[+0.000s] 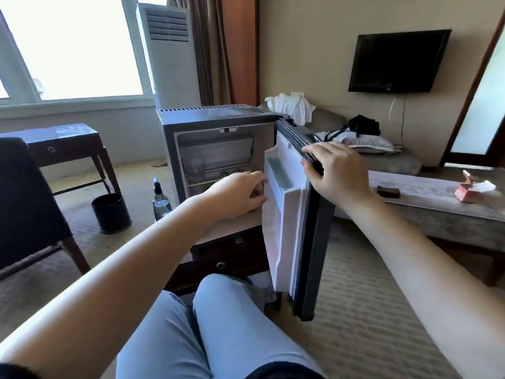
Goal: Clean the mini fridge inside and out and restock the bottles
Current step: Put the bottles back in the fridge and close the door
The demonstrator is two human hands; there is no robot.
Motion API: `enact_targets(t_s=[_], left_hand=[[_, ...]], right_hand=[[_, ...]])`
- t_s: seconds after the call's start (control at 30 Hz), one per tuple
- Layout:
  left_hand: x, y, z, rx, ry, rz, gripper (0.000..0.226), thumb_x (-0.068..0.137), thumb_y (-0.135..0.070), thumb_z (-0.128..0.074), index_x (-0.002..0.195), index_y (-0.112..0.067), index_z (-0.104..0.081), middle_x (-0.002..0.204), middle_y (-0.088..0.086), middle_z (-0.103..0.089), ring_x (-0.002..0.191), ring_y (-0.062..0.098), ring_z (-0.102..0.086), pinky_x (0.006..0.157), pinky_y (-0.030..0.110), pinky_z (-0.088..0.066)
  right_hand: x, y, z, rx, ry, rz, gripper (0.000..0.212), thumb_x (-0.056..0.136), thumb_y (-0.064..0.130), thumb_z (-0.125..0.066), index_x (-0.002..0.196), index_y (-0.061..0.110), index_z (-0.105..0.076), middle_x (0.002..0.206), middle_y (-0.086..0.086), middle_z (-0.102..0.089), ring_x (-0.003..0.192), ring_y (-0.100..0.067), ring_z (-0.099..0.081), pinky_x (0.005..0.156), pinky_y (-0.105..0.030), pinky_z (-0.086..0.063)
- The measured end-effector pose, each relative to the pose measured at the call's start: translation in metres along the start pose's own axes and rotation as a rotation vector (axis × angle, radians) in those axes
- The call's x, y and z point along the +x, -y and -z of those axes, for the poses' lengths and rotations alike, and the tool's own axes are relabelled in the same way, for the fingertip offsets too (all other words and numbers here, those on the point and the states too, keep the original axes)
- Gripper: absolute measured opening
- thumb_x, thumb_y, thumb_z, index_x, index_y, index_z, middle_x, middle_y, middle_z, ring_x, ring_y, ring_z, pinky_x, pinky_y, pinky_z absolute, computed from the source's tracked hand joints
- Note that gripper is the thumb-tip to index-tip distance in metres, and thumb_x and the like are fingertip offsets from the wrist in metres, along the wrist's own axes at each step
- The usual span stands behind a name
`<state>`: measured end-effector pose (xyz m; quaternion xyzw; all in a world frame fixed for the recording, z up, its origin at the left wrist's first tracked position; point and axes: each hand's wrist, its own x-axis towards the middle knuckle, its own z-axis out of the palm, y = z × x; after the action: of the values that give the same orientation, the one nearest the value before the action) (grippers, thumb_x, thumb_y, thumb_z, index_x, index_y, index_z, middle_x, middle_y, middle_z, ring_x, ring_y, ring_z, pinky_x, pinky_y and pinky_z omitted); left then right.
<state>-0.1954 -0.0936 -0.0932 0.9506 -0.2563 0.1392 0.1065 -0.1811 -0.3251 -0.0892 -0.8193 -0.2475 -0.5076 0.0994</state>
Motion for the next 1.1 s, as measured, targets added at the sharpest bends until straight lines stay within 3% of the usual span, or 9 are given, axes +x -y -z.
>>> enact_targets(t_s=[0.13,0.3,0.4,0.53,0.7,0.83,1.1], left_hand=[[-0.028,0.021,0.014,-0.043,-0.101,0.109,0.048,0.091,-0.028,-0.058,0.136,-0.019,-0.043,0.122,-0.001,-0.061,0.106,0.020,-0.058,0.091,0.038,-0.049],[-0.069,0.060,0.018,-0.004,-0.115,0.296,0.055,0.093,-0.030,-0.056,0.142,-0.020,-0.034,0.131,0.002,-0.056,0.103,0.017,-0.056,0.089,0.035,-0.050],[-0.084,0.084,0.027,0.029,-0.125,0.411,0.056,0.093,-0.030,-0.056,0.143,-0.019,-0.034,0.140,0.003,-0.048,0.118,0.017,-0.053,0.099,0.032,-0.045],[-0.090,0.107,0.039,0.047,-0.154,0.512,0.058,0.093,-0.030,-0.057,0.144,-0.019,-0.033,0.145,0.003,-0.040,0.126,0.020,-0.046,0.105,0.033,-0.040],[-0.085,0.143,0.053,0.091,-0.136,0.582,0.061,0.093,-0.034,-0.056,0.146,-0.020,-0.029,0.149,0.001,-0.035,0.135,0.020,-0.035,0.108,0.031,-0.032],[-0.070,0.171,0.060,0.088,-0.167,0.607,0.061,0.093,-0.033,-0.056,0.146,-0.021,-0.028,0.148,0.002,-0.035,0.136,0.020,-0.033,0.107,0.030,-0.031],[-0.015,0.189,0.044,0.035,-0.122,0.607,0.062,0.093,-0.033,-0.056,0.147,-0.018,-0.028,0.148,0.003,-0.036,0.136,0.022,-0.033,0.109,0.033,-0.032]], right_hand=[[0.015,0.037,-0.024,0.084,-0.036,0.100,0.022,0.091,0.024,-0.057,0.100,0.009,-0.070,0.097,-0.004,-0.071,0.094,-0.023,-0.065,0.084,-0.034,-0.048],[0.039,0.088,-0.073,0.278,-0.048,0.202,0.025,0.091,0.024,-0.056,0.105,0.010,-0.070,0.106,-0.004,-0.069,0.105,-0.022,-0.059,0.099,-0.030,-0.041],[0.062,0.114,-0.107,0.310,0.057,0.226,0.033,0.089,0.025,-0.058,0.118,0.011,-0.064,0.115,-0.004,-0.064,0.110,-0.022,-0.055,0.105,-0.030,-0.036],[0.099,0.140,-0.153,0.443,0.263,0.117,0.047,0.086,0.024,-0.064,0.130,0.012,-0.052,0.126,-0.005,-0.059,0.120,-0.023,-0.051,0.105,-0.032,-0.040],[0.138,0.150,-0.214,0.361,0.399,0.114,0.064,0.087,0.030,-0.067,0.141,0.011,-0.038,0.146,-0.008,-0.042,0.140,-0.026,-0.030,0.118,-0.034,-0.019],[0.160,0.156,-0.254,0.305,0.420,0.114,0.068,0.087,0.030,-0.067,0.143,0.009,-0.035,0.152,-0.006,-0.033,0.148,-0.025,-0.012,0.119,-0.038,-0.007],[0.169,0.147,-0.270,0.300,0.438,0.195,0.077,0.088,0.040,-0.064,0.149,0.014,-0.025,0.158,-0.002,-0.022,0.148,-0.020,-0.007,0.119,-0.034,-0.001]])
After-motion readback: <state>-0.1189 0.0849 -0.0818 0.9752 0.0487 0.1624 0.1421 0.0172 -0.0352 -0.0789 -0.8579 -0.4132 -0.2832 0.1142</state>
